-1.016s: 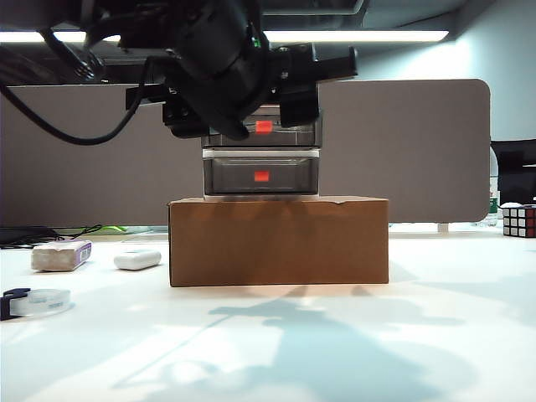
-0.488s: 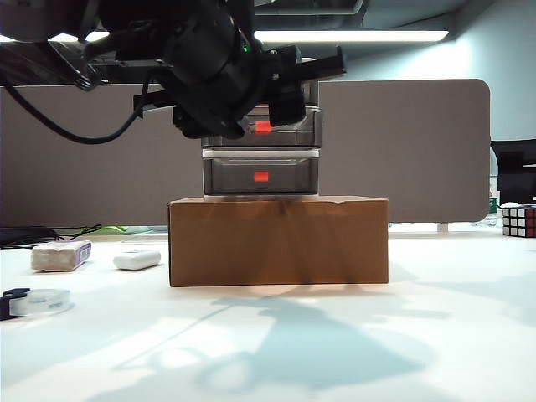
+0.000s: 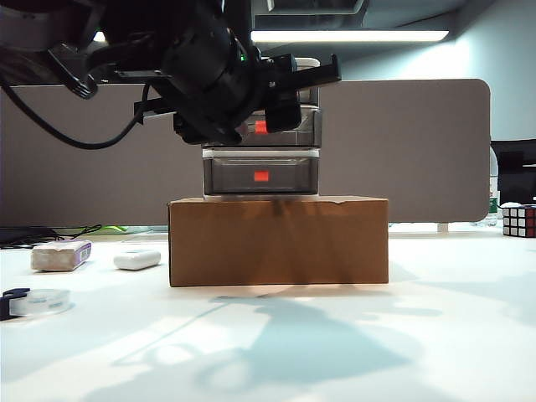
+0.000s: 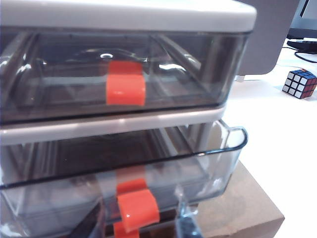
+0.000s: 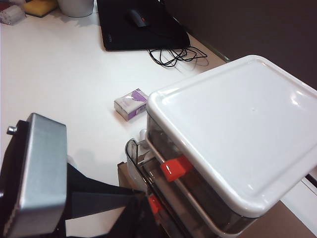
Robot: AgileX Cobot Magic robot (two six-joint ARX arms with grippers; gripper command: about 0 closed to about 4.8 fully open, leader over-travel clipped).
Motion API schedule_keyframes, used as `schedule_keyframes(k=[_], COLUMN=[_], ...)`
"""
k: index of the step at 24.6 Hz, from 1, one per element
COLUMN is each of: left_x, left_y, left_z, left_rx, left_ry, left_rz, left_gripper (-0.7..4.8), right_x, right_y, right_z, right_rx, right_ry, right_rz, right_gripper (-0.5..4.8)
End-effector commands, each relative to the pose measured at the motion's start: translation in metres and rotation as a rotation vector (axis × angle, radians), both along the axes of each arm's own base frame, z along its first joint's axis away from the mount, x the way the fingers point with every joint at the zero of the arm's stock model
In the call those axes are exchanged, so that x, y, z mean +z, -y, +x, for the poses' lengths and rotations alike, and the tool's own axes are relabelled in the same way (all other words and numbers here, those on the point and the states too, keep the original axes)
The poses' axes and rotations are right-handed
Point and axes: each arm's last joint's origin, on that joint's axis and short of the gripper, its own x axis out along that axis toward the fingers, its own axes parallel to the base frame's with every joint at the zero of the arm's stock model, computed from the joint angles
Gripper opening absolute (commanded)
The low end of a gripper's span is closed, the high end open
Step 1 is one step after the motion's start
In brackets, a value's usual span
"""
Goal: Open the second layer of the drawer on the table, pick up the transparent tape on the table and put it in, and finally close the drawer.
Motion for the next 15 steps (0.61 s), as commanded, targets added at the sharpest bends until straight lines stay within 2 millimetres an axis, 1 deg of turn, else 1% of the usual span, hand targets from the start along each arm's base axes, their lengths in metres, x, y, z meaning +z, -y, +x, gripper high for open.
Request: schedule_keyframes(k=[1, 4, 5, 6, 8, 11, 14, 15], left_x=[0.003, 0.003, 0.002, 0.002, 0.002, 0.002, 0.003, 0.003], left_y=[0.000, 0.001, 0.001, 0.001, 0.001, 0.000, -0.001, -0.001], left_z=[0.001, 0.001, 0.001, 0.001, 0.002, 0.004, 0.005, 0.005], left_rx=[-0.005, -0.031, -0.032, -0.035, -0.038, -0.032, -0.028, -0.028], left_ry=[0.015, 0.015, 0.015, 0.015, 0.014, 0.015, 0.017, 0.019], left_rz=[-0.017, -0.021, -0.022, -0.021, -0.022, -0.023, -0.025, -0.027], left_gripper=[1.07, 1.05, 0.83, 0.75, 0.74, 0.73, 0.49, 0.48], right_x=[0.002, -0.002, -0.006, -0.008, -0.013, -0.020, -0.026, -0.027], right_y=[0.000, 0.000, -0.001, -0.001, -0.002, -0.004, -0.007, -0.008], right_z=[-0.001, -0.001, 0.000, 0.001, 0.002, 0.008, 0.017, 0.019], right_rx=[0.004, 0.003, 0.003, 0.003, 0.002, 0.000, -0.005, -0.007], right_ry=[0.015, 0.003, -0.007, -0.014, -0.026, -0.034, -0.031, -0.030], right_rz=[0.010, 0.003, -0.002, -0.007, -0.014, -0.019, -0.017, -0.017], right_gripper=[-0.05, -0.05, -0.05, -0.05, -0.05, -0.05, -0.05, -0.05])
